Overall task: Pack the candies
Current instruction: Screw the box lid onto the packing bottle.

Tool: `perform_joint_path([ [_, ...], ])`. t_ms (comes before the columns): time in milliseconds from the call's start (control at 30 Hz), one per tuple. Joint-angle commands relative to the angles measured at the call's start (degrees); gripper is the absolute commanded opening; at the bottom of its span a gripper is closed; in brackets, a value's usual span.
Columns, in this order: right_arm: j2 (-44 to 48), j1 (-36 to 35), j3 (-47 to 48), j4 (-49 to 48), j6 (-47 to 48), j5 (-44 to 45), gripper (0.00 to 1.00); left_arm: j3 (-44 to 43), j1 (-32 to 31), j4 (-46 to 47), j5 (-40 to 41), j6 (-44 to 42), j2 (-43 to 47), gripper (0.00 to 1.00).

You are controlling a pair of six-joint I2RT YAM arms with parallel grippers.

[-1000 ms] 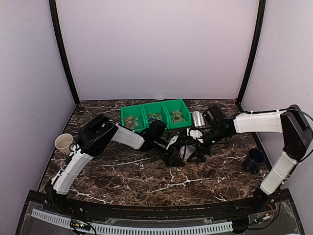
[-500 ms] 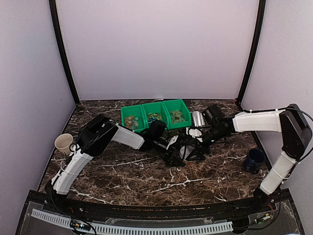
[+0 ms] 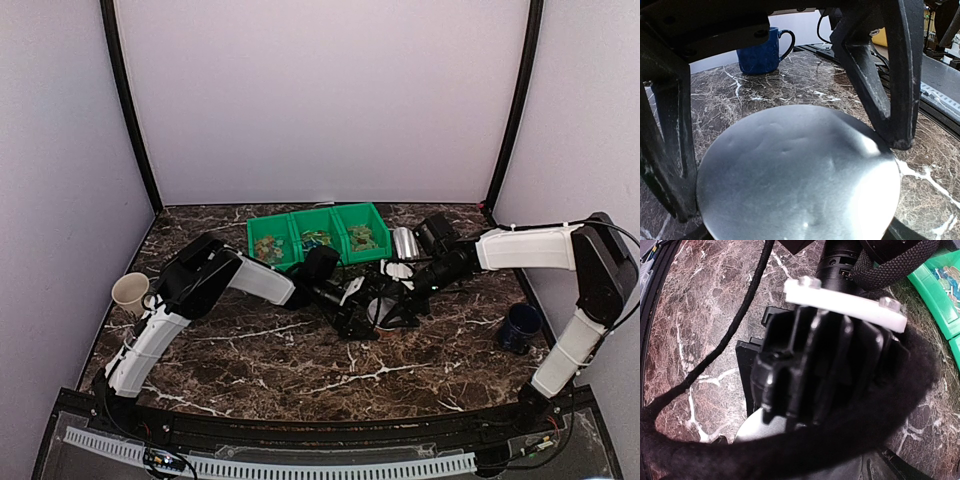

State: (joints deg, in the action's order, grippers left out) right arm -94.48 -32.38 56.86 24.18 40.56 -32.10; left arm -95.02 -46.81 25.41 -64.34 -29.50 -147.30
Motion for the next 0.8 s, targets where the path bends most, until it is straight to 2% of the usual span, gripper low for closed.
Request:
perform_joint_path([
  [0,0.9,-0.8,-1.0,-1.3,-2.0,2.4,0.87,5.0,0.1,-8.9,8.9,-1.7,-8.5,0.84],
  [333,2.7,-2.7,-3.2,-2.8,-6.0,8.1,0.88,5.7,0.2,-6.4,11.6,0.6,-8.4,0.84],
  [500,2.7,-3.6,-2.8,-2.2,-9.2,11.8,0.86,5.8,0.2,-5.8,13.2,1.6,-8.4,0.84],
  [767,6.2,-4.5,-5.2,-6.2,-17.5,16.6,0.85,6.9,0.2,-2.8,18.6,5.5,-8.0,0.84],
])
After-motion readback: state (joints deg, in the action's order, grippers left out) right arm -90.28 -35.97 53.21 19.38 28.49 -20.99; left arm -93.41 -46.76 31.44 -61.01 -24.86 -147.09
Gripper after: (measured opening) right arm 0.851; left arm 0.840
